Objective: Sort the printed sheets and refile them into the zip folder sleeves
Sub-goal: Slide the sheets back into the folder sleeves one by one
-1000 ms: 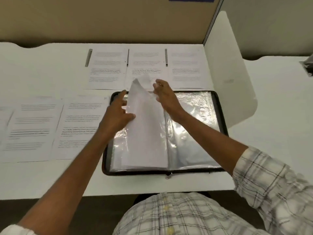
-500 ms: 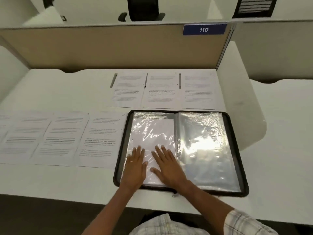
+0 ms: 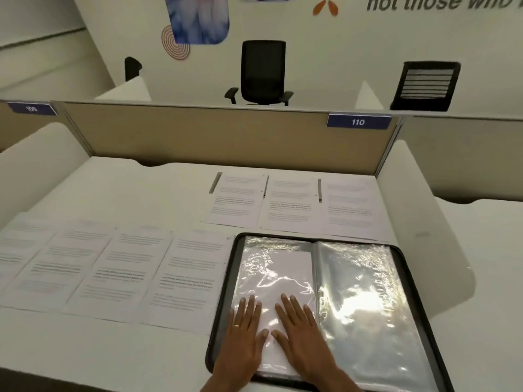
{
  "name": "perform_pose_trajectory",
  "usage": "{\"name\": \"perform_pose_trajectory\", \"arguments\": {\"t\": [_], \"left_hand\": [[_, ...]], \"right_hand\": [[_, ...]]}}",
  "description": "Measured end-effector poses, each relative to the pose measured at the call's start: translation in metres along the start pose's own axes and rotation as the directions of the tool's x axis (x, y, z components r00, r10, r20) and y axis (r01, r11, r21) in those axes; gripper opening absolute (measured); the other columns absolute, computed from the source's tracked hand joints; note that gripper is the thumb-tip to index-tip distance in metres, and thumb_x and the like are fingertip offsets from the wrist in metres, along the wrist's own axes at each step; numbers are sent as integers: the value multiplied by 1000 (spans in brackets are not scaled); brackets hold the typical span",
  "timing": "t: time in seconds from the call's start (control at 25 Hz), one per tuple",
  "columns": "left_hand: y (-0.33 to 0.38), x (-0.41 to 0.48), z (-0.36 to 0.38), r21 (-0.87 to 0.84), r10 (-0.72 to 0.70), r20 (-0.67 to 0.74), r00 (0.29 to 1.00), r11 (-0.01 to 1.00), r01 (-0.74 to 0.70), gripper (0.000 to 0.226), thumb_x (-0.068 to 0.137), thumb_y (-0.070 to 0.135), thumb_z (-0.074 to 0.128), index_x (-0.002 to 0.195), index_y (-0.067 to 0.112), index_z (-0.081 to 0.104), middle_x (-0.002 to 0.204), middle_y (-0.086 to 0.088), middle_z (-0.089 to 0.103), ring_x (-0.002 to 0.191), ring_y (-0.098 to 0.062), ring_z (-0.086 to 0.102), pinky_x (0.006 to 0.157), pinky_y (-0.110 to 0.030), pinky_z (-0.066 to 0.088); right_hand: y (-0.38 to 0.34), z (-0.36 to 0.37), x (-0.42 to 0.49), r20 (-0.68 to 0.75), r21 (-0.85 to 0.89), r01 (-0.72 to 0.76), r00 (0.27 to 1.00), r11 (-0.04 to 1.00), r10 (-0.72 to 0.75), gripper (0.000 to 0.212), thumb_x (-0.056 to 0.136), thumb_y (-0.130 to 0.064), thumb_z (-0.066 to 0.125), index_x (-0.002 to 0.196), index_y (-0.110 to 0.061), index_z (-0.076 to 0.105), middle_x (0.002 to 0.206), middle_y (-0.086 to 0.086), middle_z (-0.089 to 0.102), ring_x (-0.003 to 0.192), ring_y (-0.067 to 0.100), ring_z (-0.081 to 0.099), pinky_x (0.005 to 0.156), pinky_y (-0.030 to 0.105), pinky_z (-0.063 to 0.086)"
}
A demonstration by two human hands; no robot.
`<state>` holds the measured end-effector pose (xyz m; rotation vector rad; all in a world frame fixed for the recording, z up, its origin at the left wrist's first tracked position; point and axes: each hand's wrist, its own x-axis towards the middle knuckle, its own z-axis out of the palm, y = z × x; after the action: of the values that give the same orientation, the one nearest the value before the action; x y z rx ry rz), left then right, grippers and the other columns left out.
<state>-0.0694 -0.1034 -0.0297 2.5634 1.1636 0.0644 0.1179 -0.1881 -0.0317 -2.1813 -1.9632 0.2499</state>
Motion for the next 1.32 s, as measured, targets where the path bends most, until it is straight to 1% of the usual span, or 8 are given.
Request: {"name": "perform_pose_trajectory", "arguments": {"t": [0.2, 0.48, 0.72, 0.84, 0.96, 1.08, 1.2, 1.32], "left_hand": [[-52, 44, -36, -53, 33, -74, 997, 998, -38, 64, 110, 54, 23, 165, 21, 20, 173, 0, 14, 159, -19, 9, 125, -41, 5], [-144, 134, -113, -46, 157, -127, 979, 985, -164, 75, 103, 67, -1, 165, 25, -1, 171, 7, -14, 157, -10, -18, 126, -36, -13], [-188, 214, -143, -105, 91, -142, 986, 989, -106, 82, 95, 71, -3, 163, 24, -11, 168, 6, -22, 156, -12, -21, 124, -33, -19], [-201, 251, -143, -199, 17, -75, 997, 980, -32, 93, 92, 76, -6, 165, 19, -2, 168, 4, -13, 159, -18, -9, 127, -38, -10], [-211, 286, -139, -330, -115, -17, 993, 938, 103, 84, 102, 68, 21, 165, 18, -2, 173, 1, -4, 160, -23, 6, 128, -41, 5], [-219, 318, -134, -410, -237, 53, 970, 880, 238, 91, 102, 57, 48, 165, 16, -2, 174, -5, 2, 158, -31, 14, 126, -47, 16], [-229, 348, -126, -494, -297, 25, 954, 826, 270, 97, 93, 35, 75, 163, 8, 14, 168, -14, 21, 153, -36, 25, 126, -48, 21], [-239, 366, -122, -592, -412, 75, 908, 714, 373, 102, 75, 20, 92, 157, 10, 32, 149, -16, 47, 135, -37, 49, 112, -55, 43]], "right_hand": [[-33, -15, 53, -84, 19, -50, 995, 999, 52, 65, 109, -56, 28, 164, -23, 16, 172, -3, 3, 159, 20, 0, 123, 44, 7], [-83, -38, 163, -137, 98, -189, 970, 977, 201, 64, 108, -58, 22, 162, -28, 5, 169, -8, -16, 155, 12, -21, 128, 37, -5], [-80, -55, 262, -169, 420, -299, 902, 857, 397, 78, 99, -65, 23, 157, -14, 34, 167, 2, 21, 153, 17, 17, 123, 29, 16], [-59, -60, 307, -167, 537, -356, 844, 765, 510, 50, 106, -34, 50, 149, -11, 45, 139, 9, 53, 124, 11, 43, 113, 30, 36], [-41, -57, 346, -101, 621, -447, 769, 644, 631, 43, 101, -20, 63, 141, -9, 54, 110, 8, 60, 103, 16, 57, 98, 39, 50], [-25, -43, 370, 28, 592, -550, 744, 589, 668, 50, 94, -24, 73, 138, -9, 55, 122, 8, 56, 113, 21, 60, 92, 26, 45], [-16, -30, 388, 65, 570, -590, 727, 572, 684, 55, 84, -21, 84, 130, -10, 56, 119, 6, 53, 102, 21, 61, 92, 34, 51], [-14, -29, 401, 117, 620, -625, 672, 475, 732, 55, 78, -9, 86, 124, -9, 56, 117, 6, 53, 97, 23, 61, 89, 37, 52]]}}
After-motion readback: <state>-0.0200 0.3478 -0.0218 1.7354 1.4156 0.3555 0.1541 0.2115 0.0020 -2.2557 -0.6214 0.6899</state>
